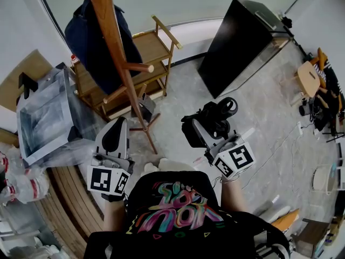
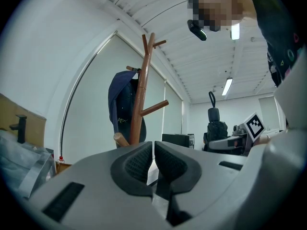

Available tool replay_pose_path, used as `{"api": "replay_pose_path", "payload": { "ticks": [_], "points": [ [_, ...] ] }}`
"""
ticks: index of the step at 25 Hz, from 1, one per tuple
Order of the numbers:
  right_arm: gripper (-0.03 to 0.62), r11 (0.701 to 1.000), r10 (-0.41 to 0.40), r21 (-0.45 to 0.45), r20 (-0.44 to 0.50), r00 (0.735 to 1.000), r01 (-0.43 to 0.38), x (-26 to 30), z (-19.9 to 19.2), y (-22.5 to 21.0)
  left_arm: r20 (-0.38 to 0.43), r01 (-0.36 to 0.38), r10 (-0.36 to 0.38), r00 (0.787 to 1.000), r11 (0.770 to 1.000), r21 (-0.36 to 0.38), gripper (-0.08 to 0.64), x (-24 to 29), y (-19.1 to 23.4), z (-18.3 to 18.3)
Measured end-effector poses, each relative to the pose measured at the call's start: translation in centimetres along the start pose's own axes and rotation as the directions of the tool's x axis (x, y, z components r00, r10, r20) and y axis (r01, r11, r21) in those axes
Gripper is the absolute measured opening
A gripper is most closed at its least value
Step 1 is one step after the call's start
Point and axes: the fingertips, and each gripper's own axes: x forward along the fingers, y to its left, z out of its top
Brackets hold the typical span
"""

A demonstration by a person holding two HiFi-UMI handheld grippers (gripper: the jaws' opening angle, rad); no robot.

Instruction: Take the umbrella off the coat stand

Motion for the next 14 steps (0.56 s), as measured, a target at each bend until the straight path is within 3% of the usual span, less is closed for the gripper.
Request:
{"api": "replay_pose_path", "payload": {
  "ticks": [14],
  "points": [
    [0.247,1.0,0.009,-0.004,0.005,1.0,-0.009,0.08,0.34,-0.01,-0.003,0.002,-0.002,1.0,1.0,0.0,0.034,0.21,-0.12,-0.05]
  ]
}}
